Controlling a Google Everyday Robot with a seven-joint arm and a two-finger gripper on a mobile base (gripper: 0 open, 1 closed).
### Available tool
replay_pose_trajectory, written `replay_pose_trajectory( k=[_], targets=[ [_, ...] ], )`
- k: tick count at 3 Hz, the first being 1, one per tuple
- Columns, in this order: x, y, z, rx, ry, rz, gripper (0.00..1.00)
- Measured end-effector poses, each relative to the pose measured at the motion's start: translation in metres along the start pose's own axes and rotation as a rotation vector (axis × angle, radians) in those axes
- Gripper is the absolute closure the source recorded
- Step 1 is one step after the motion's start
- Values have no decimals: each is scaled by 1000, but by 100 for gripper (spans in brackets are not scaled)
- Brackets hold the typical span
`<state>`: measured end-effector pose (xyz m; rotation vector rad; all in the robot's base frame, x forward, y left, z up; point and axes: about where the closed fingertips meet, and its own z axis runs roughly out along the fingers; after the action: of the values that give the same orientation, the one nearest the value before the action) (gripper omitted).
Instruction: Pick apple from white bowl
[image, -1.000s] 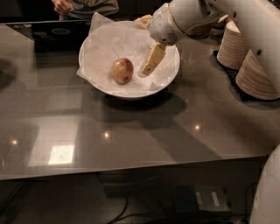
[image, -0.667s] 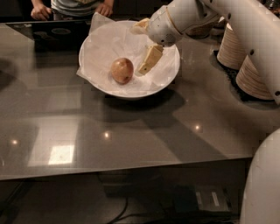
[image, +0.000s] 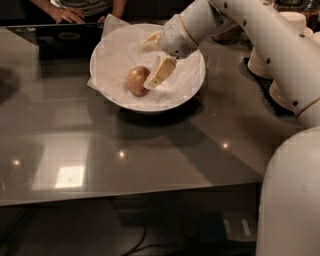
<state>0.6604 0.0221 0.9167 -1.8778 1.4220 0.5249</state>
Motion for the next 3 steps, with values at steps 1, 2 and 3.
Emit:
replay_pose_trajectory(
  k=[1, 2, 3],
  targets=[
    [2, 2, 14, -37, -16, 2, 24],
    [20, -2, 40, -60, -55, -5, 21],
    [25, -2, 46, -68, -60, 3, 20]
  ],
)
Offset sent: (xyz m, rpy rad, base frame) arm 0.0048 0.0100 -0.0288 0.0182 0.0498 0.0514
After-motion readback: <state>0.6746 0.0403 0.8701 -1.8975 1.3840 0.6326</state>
